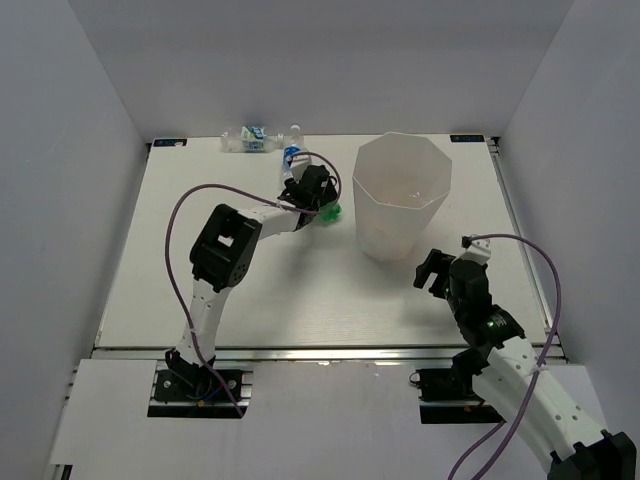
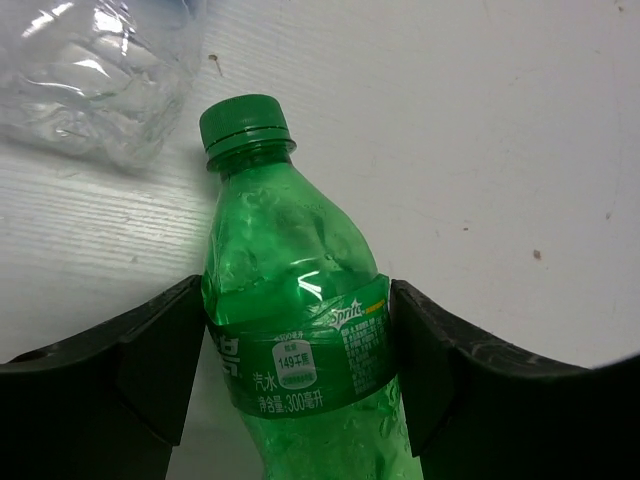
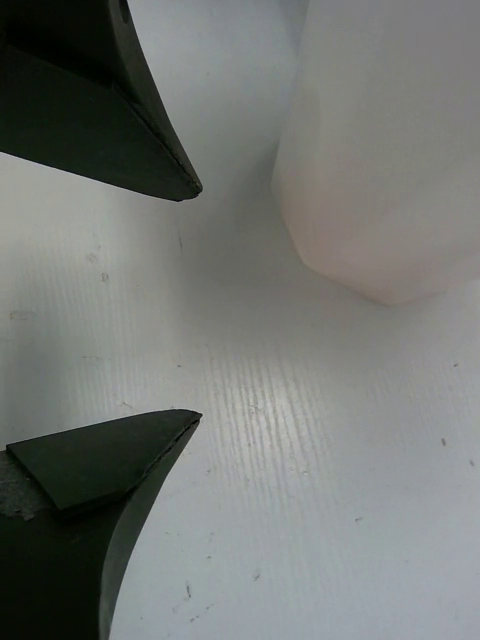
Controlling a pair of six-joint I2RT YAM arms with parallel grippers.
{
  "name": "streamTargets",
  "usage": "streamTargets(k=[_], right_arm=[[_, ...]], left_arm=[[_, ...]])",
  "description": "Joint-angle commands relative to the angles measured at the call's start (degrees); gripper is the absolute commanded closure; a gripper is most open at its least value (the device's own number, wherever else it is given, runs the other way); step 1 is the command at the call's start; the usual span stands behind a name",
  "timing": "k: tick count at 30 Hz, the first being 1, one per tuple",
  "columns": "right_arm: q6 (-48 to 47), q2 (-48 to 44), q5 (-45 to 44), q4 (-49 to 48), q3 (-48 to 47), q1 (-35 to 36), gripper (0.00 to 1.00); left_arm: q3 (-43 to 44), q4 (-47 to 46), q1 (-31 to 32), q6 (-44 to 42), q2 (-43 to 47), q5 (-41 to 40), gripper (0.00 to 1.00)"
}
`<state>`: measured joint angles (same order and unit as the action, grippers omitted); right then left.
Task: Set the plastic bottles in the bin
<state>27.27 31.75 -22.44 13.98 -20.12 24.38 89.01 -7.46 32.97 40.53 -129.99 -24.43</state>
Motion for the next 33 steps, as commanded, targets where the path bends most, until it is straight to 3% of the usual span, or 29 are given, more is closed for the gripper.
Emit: streamTargets(k=[1, 6, 9, 13, 15, 19, 23, 25, 26, 33], right_arm=[[0.8, -0.9, -1.4, -2.4, 2.1, -0.1, 0.11], [2.5, -2.2, -0.4, -3.0, 4.4, -0.1, 0.11], [2.2, -4.0, -0.8, -2.7, 4.7, -0.1, 0.11], [0.8, -6.4, 0.3, -3.1, 5.2, -0.1, 0.11], [0.5, -7.0, 1.2, -3.3, 5.5, -0.1, 0.11], [0.1, -7.1, 1.3, -3.5, 5.5, -0.1, 0.11], [-0.1, -7.1, 1.2, -3.5, 5.5, -0.1, 0.11], [0.0, -7.4, 1.2, -3.3, 5.5, -0.1, 0.10], [0.0, -7.5, 1.3, -3.3, 5.5, -0.1, 0.11], [-0.1, -7.3, 1.4, -3.5, 5.5, -0.1, 0.11]], left_arm=[[0.3, 3.4, 0.1, -2.8, 9.8, 0.6, 0.59], [5.8, 9.5, 0.0, -4.1, 17.6, -10.4, 0.68], [7.1, 10.6, 0.0, -4.5, 20.6, -15.7, 0.68], [8.4, 9.2, 0.1, -5.4, 26.8, -14.7, 0.68], [7.2, 5.8, 0.2, -6.1, 28.8, -7.5, 0.67], [8.2, 0.8, 4.1, -13.0, 30.4, 6.6, 0.57], [11.2, 3.4, 10.3, -20.9, 28.0, 12.7, 0.48], [13.4, 6.7, 12.1, -23.1, 26.9, 12.7, 0.30], [13.7, 7.1, 12.6, -23.4, 26.5, 11.9, 0.04], [13.8, 6.7, 12.8, -28.7, 28.7, 7.6, 0.02]])
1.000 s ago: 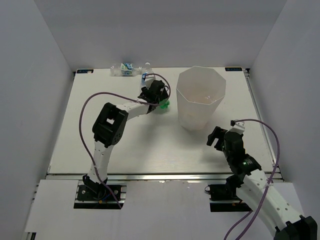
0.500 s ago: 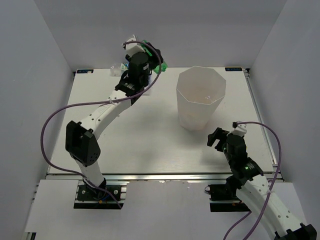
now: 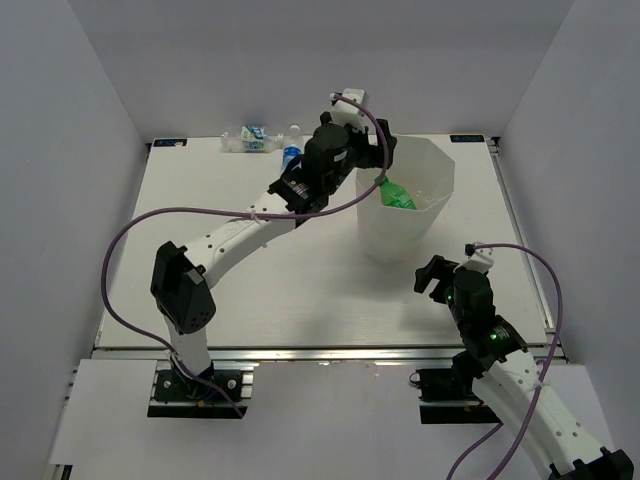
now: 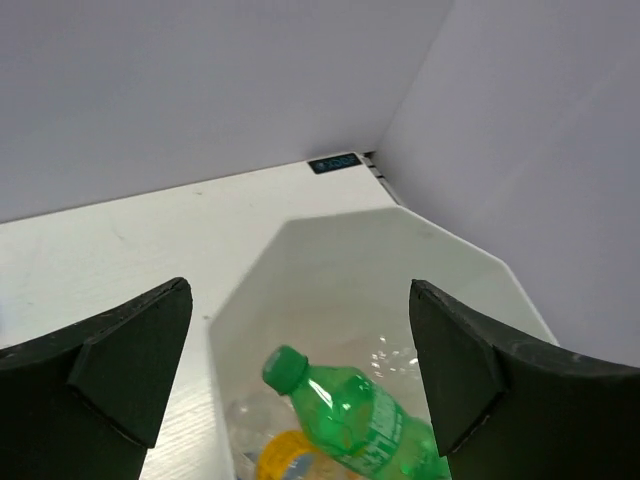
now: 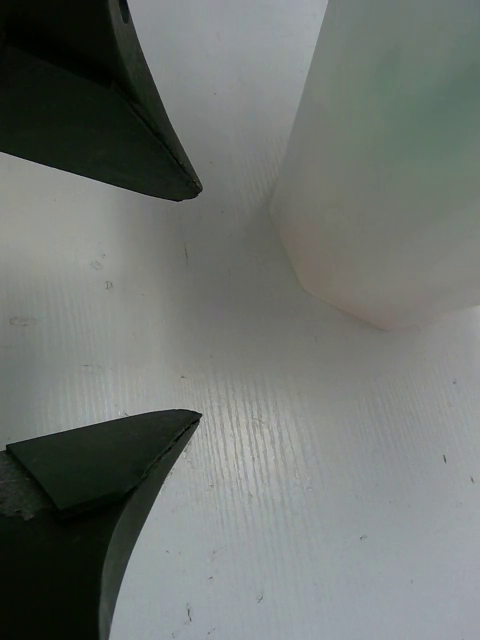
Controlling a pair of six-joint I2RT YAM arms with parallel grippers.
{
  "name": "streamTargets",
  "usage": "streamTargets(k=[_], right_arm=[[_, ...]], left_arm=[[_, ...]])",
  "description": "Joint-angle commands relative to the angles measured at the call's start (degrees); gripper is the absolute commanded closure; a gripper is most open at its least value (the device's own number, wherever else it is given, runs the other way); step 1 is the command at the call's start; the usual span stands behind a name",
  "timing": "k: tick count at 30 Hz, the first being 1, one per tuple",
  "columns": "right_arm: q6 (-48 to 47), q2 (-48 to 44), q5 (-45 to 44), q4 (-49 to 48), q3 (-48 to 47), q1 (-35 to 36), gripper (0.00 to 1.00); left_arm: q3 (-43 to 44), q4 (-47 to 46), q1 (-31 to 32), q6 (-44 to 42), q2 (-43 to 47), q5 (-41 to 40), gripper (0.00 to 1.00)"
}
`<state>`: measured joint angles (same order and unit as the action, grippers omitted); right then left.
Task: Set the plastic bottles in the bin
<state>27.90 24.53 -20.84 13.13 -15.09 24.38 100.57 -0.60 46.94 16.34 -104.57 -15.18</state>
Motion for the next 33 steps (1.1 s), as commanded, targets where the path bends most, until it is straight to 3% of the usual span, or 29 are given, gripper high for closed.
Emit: streamTargets(k=[1, 6, 13, 16, 22, 33], right_arm=[[-0.7, 0.1, -0.2, -2.6, 0.4, -0.1, 0.11], [-0.8, 0.7, 0.0, -2.8, 0.3, -0.1, 0.10], [-0.9, 0.7, 0.1, -2.8, 0.3, -0.1, 0.11], [-0.9, 0.8, 0.1, -2.8, 0.3, -0.1, 0.11], [-1.2, 0.7, 0.4, -3.0, 0.4, -0.1, 0.11], [-1.5, 0.9, 1.9, -3.6, 0.5, -0.1, 0.11]], left_arm=[[2.5, 0.1, -1.1, -4.9, 3.3, -2.5, 0.02], [6.3, 3.4, -3.0, -6.8, 0.8, -10.8, 0.02], [14.5, 13.4, -14.1, -6.1, -10.1, 2.5, 0.02], [17.5, 16.0, -18.3, -7.0, -15.5, 3.9, 0.02], [18.0, 12.7, -23.2, -10.1, -24.4, 4.9, 0.02], [20.4, 7.3, -28.7, -5.0, -36.1, 3.2, 0.02]])
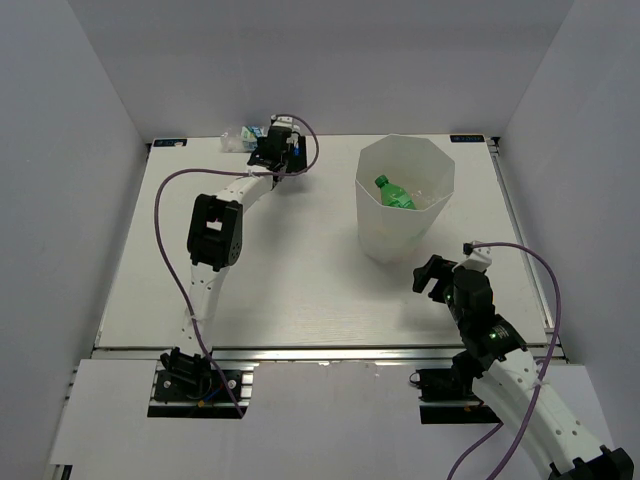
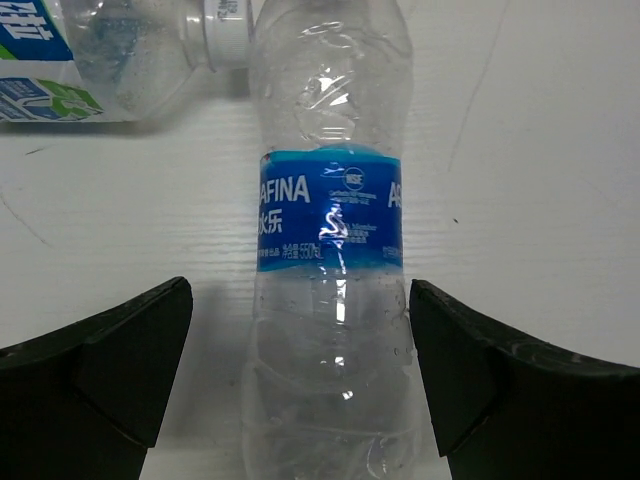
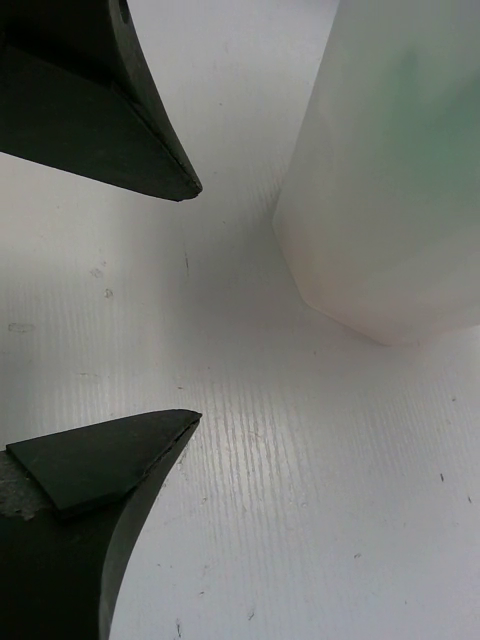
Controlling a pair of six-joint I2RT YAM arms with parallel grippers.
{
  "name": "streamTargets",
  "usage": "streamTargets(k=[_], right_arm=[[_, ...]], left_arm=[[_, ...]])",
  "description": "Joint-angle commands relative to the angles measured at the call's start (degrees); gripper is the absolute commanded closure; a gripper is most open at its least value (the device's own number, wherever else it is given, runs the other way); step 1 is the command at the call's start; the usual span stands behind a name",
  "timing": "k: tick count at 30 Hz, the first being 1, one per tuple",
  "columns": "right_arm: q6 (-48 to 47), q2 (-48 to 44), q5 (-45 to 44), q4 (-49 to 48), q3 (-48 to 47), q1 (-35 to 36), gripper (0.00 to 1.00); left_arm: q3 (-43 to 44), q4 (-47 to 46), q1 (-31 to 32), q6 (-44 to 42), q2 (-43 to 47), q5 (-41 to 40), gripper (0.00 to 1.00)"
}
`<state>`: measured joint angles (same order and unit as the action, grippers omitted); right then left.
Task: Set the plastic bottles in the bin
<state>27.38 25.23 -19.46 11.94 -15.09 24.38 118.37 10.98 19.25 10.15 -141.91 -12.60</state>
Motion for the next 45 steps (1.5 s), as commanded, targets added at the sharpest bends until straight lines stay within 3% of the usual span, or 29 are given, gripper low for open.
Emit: streamTargets(k=[1, 10, 13, 14, 18, 19, 22, 27, 32, 40, 45], right_arm=[[-1.1, 0.2, 0.8, -2.6, 0.6, -0.1, 0.11], [-1.2, 2.2, 0.0, -3.1, 0.1, -0.1, 0.11], [-1.4, 2.9, 0.3, -3.3, 0.0, -0.1, 0.11], [-1.5, 3.1, 0.5, -3.5, 0.0, -0.1, 0.11], [-1.6, 2.5, 0.6, -3.5, 0.1, -0.1, 0.11], [-1.6, 2.0, 0.5, -3.6, 0.2, -0.1, 0.11], [-1.7, 0.7, 0.7, -4.3, 0.9, -0.1, 0.11], [-1.9, -1.5, 1.8, -5.1, 1.9, -0.1, 0.11], [-1.9, -3.8, 2.5, -5.2, 2.6, -0.1, 0.11], [-1.1, -7.8, 3.0, -4.0, 3.5, -0.1, 0.11], [-0.5, -8.7, 3.2, -3.5, 3.7, -0.1, 0.11]], left_arm=[[2.8, -4.8, -1.3, 1.2, -0.5, 0.7, 0.02], [4.4, -8.6, -1.4, 3.4, -5.4, 5.1, 0.04], [2.8, -9.7, -1.5, 4.9, -3.6, 7.1, 0.21], [2.1, -10.1, -1.4, 5.5, -2.7, 7.2, 0.30], [-3.3, -12.5, -1.5, 6.9, 5.9, 9.7, 0.52], [-4.8, -13.2, -1.5, 7.4, 7.9, 10.6, 0.54], [-12.8, -17.0, -1.2, 9.4, 16.1, 15.7, 0.54], [-18.8, -18.1, 0.6, 10.4, 27.6, 18.8, 0.54], [-22.5, -17.8, 8.3, 7.1, 38.9, 16.3, 0.54], [-20.0, -12.8, 24.2, 1.7, 41.4, 17.1, 0.44], [-19.9, -11.9, 26.9, 0.7, 41.4, 14.5, 0.31]])
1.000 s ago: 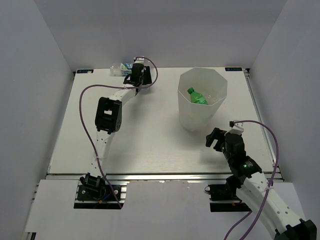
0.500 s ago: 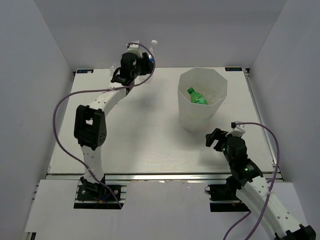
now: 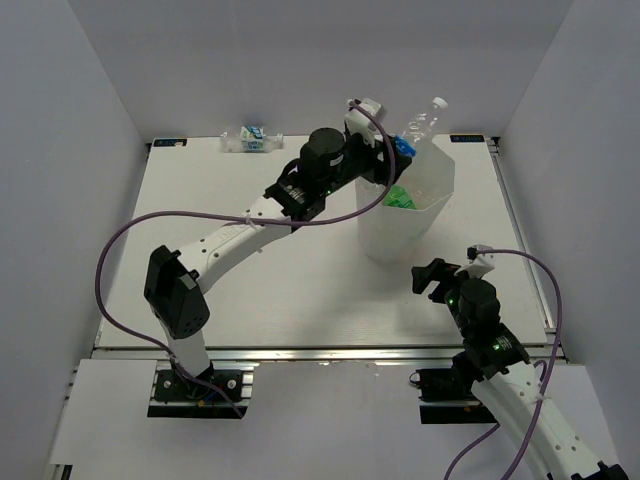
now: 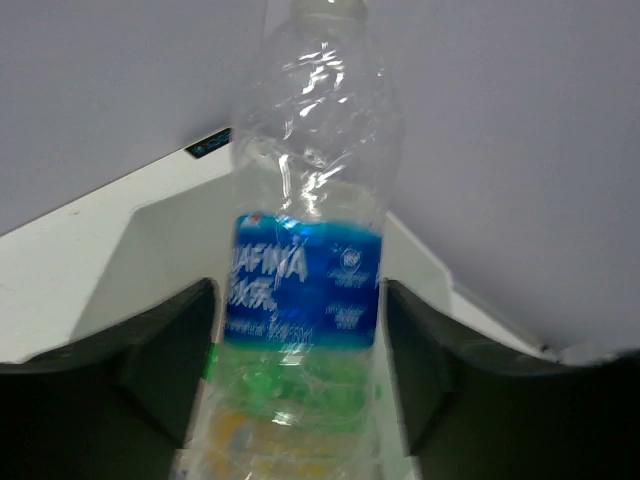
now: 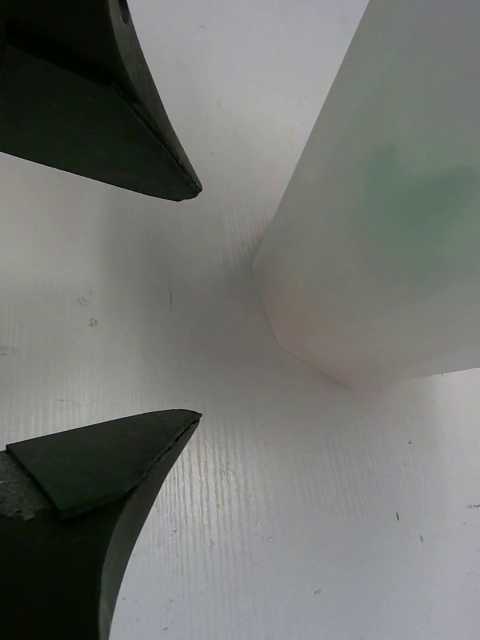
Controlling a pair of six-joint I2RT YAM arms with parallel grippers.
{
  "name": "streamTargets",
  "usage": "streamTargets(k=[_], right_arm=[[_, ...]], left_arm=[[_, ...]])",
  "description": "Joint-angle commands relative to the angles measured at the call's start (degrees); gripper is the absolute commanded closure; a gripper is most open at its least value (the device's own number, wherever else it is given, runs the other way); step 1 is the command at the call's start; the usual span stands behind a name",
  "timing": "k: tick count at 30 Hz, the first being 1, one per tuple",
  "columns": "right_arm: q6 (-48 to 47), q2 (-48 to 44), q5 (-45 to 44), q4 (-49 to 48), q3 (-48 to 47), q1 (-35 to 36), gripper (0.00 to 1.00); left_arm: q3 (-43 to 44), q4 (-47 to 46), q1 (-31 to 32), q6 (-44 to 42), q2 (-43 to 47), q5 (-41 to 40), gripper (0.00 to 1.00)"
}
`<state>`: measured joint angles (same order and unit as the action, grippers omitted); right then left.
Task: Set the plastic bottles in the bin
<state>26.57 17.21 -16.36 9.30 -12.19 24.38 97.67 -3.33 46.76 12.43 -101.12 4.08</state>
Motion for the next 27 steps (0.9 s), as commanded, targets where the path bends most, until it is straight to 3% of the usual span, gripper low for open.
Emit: streamTargets(k=[1, 3, 7, 12, 15, 19, 27], right_arm=[[0.4, -0.8, 0.1, -0.9, 0.8, -0.1, 0.11], [0.5, -0.8, 0.2, -0.9, 0.8, -0.1, 0.11], [0.5, -0.5, 0.3, -1.0, 0.8, -0.1, 0.11], [1.0, -0.5, 0.3, -1.3, 1.1, -0.1, 0.11], [1.0, -0.5, 0.0, -1.3, 1.2, -0.1, 0.11], [0.9, -1.1, -0.3, -1.4, 1.3, -0.1, 0.11], [0.8, -5.6, -1.2, -1.0, 2.4, -0.1, 0.11]], left_arm=[[0.8, 2.6, -0.4, -1.4, 0.8, -1.6, 0.24], [0.2, 2.2, -0.4, -1.2, 1.3, 0.4, 0.02], [1.6, 2.7, -0.4, -1.3, 0.8, -1.5, 0.02], [9.5, 8.6, -1.4, -0.9, -3.5, -15.5, 0.02], [10.1, 8.9, -3.2, 2.2, -4.7, -19.5, 0.02], [8.3, 6.1, -12.7, 13.2, -5.9, -16.3, 0.02], [3.6, -4.0, -28.2, 26.4, -12.6, -11.9, 0.02]])
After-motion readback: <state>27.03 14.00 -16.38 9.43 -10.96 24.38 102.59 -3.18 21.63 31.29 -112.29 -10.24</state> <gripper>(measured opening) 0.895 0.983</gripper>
